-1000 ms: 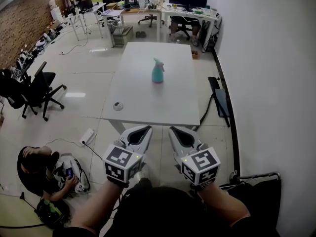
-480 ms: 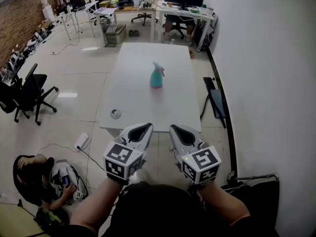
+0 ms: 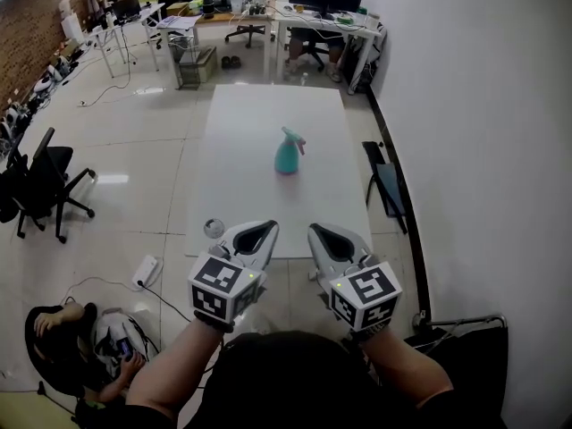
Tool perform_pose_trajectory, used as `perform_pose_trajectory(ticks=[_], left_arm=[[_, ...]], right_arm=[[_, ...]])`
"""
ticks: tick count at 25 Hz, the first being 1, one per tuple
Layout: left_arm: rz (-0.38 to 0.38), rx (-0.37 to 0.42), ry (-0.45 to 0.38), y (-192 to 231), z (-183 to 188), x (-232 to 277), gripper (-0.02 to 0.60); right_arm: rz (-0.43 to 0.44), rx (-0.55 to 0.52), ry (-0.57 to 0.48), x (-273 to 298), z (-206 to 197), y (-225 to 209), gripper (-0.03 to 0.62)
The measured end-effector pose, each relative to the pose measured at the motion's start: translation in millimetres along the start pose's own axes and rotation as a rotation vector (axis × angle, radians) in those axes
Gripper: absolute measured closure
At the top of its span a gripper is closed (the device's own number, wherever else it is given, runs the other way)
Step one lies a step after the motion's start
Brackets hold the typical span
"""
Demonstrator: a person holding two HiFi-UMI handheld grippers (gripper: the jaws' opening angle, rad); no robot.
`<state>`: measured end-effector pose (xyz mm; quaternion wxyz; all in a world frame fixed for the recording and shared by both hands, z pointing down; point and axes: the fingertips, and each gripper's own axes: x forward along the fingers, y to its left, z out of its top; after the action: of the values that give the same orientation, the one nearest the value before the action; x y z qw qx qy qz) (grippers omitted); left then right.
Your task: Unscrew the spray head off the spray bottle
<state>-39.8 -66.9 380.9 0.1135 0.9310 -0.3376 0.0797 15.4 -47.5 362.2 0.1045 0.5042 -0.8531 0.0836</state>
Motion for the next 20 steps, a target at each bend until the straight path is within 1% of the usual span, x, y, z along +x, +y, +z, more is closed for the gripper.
perform_pose_trajectory(ticks=[7,12,20], left_arm=[[-0.008,-0.012,-0.005,31,6,1,0.565],[0.003,-0.024,-0.004,46,6,5,0.565],[0.036,-0.047,0.025,57,2,26,0.565]], right_arm=[[-0.009,0.009,0.039,28,3,4,0.603],[0.0,-0.008,0.036,44,10,2,0.603],[0.032,0.008,0.048,61,7,-19,0.603]])
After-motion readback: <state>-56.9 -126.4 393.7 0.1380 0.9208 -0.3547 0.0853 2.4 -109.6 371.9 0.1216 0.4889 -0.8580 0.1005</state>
